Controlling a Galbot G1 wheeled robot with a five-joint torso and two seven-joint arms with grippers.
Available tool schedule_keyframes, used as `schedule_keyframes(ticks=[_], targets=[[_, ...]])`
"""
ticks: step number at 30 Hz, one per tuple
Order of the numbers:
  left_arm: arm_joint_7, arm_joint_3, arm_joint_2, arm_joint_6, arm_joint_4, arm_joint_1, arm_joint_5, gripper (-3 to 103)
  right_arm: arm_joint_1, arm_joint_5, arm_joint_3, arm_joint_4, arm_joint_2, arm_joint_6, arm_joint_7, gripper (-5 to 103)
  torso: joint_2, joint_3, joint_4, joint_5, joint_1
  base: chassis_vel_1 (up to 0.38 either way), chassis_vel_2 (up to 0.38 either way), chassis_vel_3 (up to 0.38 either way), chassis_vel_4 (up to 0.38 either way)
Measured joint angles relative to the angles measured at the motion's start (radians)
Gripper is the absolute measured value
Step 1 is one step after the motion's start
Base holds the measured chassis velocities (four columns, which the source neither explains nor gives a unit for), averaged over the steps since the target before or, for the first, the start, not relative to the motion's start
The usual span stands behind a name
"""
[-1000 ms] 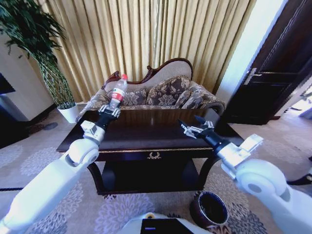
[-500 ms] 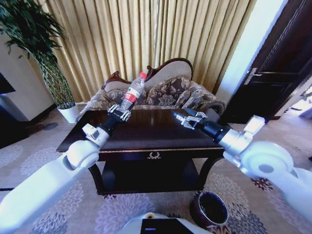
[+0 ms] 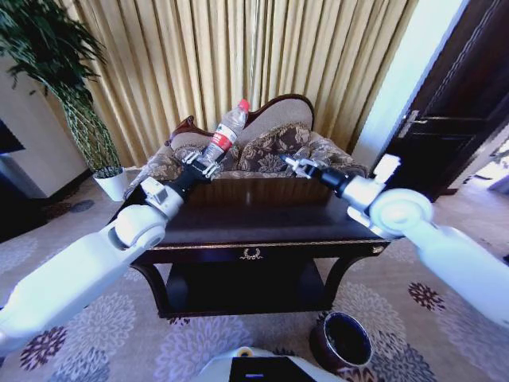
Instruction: Move to the front of the table and place the trash on the table into the trash bin.
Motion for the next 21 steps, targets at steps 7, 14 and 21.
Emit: schedule_keyframes(ticks=[7,14,21], targets=[[-0.021,0.102,-0.015,0.003,0.005,-0.076,-0.011,36,0.030,-0.003,-0.031,0.009,0.026,-0.015,-0.016,100,0.000,0.000,-0.0005,0.0002,0.000,0.000,0.000,0.000,0.000],[-0.035,0.206,-0.032,0.008,-0.001,-0.161,-0.020,36,0.022,-0.012,-0.028,0.014,0.045,-0.015,-0.024,100,0.000,0.000,-0.0004,0.0003,0.000,0.000,0.000,0.000,0.000],[-0.054,0.267,-0.051,0.017,-0.002,-0.217,-0.031,36,0.014,-0.017,-0.008,0.008,0.048,-0.015,-0.030,100,0.000,0.000,-0.0004,0.0003,0.000,0.000,0.000,0.000,0.000]])
